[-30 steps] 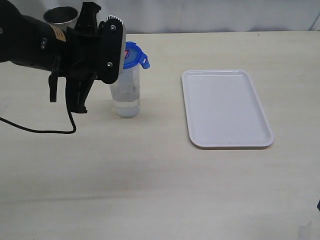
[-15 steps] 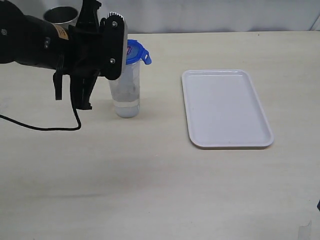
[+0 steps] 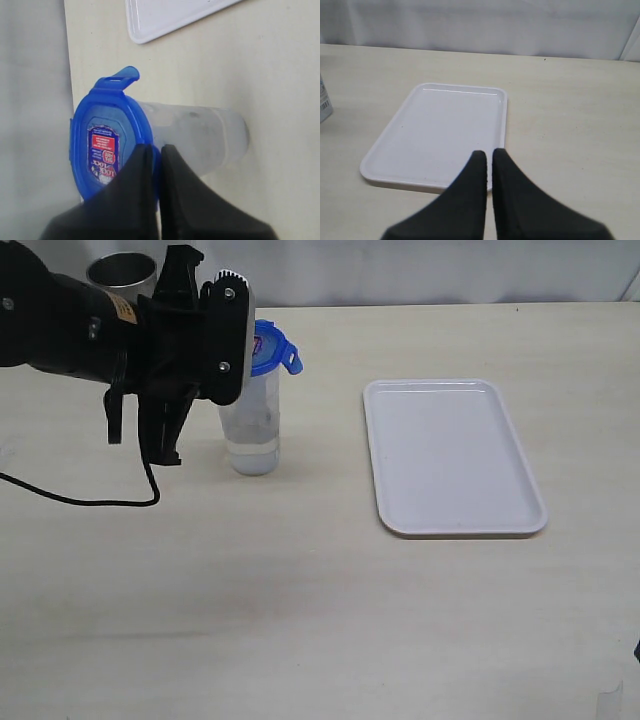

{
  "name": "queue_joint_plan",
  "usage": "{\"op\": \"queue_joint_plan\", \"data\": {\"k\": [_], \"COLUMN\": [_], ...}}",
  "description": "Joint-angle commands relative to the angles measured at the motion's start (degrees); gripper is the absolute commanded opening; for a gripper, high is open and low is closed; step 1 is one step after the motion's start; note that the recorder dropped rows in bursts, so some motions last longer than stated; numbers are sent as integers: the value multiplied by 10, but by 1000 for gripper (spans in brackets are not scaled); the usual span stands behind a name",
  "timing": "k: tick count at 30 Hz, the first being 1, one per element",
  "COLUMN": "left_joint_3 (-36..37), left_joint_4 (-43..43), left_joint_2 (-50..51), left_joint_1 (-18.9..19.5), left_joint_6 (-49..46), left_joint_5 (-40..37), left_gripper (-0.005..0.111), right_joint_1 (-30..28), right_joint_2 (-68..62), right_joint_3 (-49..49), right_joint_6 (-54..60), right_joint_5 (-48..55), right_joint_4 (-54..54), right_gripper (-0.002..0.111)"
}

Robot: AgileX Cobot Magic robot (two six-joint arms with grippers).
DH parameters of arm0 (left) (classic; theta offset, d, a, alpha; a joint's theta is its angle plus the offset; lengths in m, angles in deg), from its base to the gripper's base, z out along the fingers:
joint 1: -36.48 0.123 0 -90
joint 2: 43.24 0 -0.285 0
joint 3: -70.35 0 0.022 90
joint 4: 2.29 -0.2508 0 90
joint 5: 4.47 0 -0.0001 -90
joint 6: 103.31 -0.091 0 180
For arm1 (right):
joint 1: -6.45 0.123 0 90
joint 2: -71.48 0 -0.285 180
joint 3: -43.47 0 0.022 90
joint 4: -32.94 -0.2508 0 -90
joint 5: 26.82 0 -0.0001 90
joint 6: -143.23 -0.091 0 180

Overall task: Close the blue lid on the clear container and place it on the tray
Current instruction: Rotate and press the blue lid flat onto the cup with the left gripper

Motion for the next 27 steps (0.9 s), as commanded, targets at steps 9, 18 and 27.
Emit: {"op": "queue_joint_plan", "data": {"k": [9, 18, 27], "left_joint_3": [1, 1, 1], "left_joint_4": [6, 6, 6], "left_joint_2": [0, 0, 0], "left_joint_1": [-1, -1, -1], "left_joint_6": [7, 24, 51], "left_joint_5": [12, 22, 42], "left_gripper": [8, 39, 39], "right_joint_1": [-3, -3, -3], "right_joint_2": [3, 3, 3], "right_joint_3": [1, 1, 1], "right_joint_6": [-1, -1, -1], "right_joint_5": [-2, -2, -2], "right_joint_4": [2, 2, 2], "right_gripper": [4, 4, 4]}}
